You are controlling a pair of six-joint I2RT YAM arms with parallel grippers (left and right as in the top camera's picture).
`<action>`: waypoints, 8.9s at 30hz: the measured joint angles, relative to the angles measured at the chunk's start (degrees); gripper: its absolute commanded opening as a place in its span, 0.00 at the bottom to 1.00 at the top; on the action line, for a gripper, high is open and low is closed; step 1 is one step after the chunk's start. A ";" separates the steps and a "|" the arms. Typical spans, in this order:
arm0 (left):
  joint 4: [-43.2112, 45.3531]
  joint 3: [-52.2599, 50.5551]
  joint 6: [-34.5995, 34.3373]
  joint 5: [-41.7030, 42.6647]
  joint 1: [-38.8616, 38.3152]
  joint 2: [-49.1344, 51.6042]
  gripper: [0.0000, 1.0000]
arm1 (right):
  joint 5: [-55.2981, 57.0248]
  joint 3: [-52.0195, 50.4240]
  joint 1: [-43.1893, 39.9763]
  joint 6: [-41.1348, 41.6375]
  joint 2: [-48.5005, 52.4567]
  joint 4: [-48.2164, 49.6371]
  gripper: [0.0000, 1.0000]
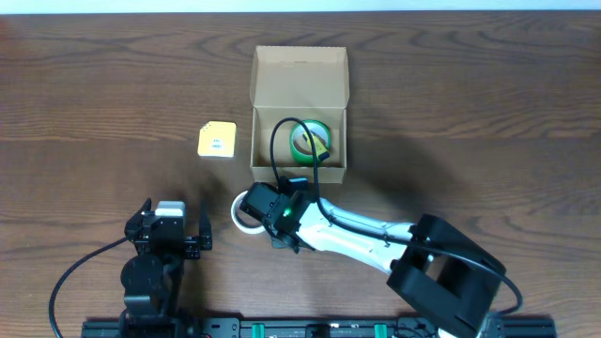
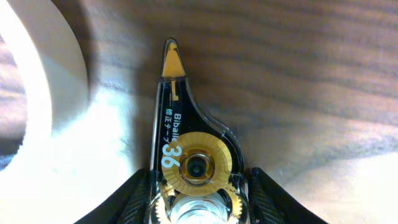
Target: Pack container
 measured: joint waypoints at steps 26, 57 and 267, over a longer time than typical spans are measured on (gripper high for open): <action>-0.04 0.00 0.00 -0.02 0.00 0.00 0.95 | 15.13 3.34 -9.86 -20.55 -22.56 8.98 0.23; -0.02 0.00 0.00 -0.02 0.00 0.00 0.95 | 11.78 11.28 -17.49 -33.14 -4.66 3.56 0.47; -25.44 80.00 -7.78 4.90 -3.78 119.67 0.38 | 3.19 -57.83 -43.50 -43.91 -104.32 1.07 0.99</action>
